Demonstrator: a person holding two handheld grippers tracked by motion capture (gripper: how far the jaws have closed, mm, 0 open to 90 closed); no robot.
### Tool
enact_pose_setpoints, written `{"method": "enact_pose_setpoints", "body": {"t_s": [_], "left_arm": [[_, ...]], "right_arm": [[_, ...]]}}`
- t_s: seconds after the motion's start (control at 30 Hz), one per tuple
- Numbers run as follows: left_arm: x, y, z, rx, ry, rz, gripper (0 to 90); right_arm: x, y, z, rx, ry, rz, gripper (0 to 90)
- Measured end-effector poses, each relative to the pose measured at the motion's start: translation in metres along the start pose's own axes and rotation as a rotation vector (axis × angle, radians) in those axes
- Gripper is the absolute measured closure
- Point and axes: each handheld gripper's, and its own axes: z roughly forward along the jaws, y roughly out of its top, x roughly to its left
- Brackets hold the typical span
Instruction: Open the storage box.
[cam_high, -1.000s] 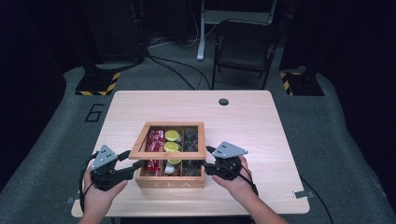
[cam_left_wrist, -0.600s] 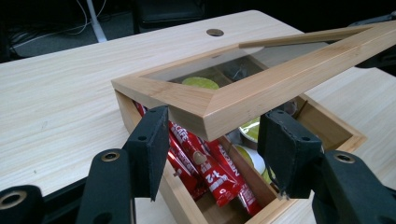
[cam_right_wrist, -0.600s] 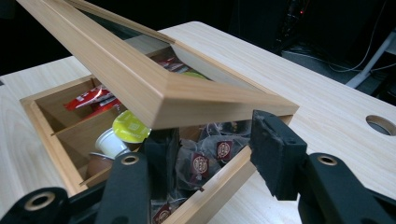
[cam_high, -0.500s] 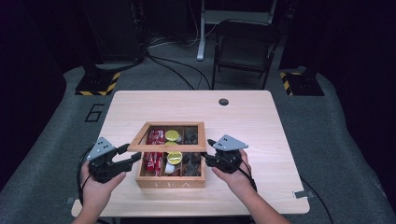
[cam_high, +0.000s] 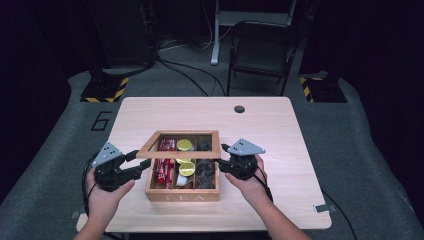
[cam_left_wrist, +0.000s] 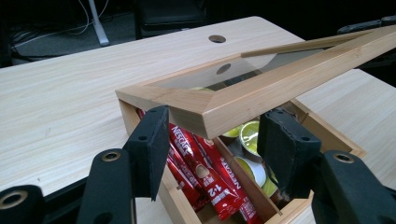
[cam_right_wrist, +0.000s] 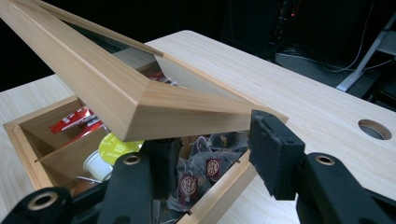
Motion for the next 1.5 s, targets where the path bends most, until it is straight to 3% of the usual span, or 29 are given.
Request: {"method": "enact_pose_setpoints", "body": {"t_s": [0.4, 0.57, 1.5], "left_arm": [[0.002, 0.007, 0.000, -0.005, 0.003, 0.003, 44.2], [0.003, 0.009, 0.001, -0.021, 0.005, -0.011, 44.3], [0.013, 0.017, 0.000, -0.067, 0.011, -0.042, 47.3]], "right_arm": [[0.000, 0.003, 0.005, -0.024, -0.017, -0.001, 56.6], [-0.002, 0.005, 0.008, -0.021, -0.030, 0.026, 58.9], [-0.010, 0.019, 0.023, -0.019, -0.066, 0.069, 55.9]]}}
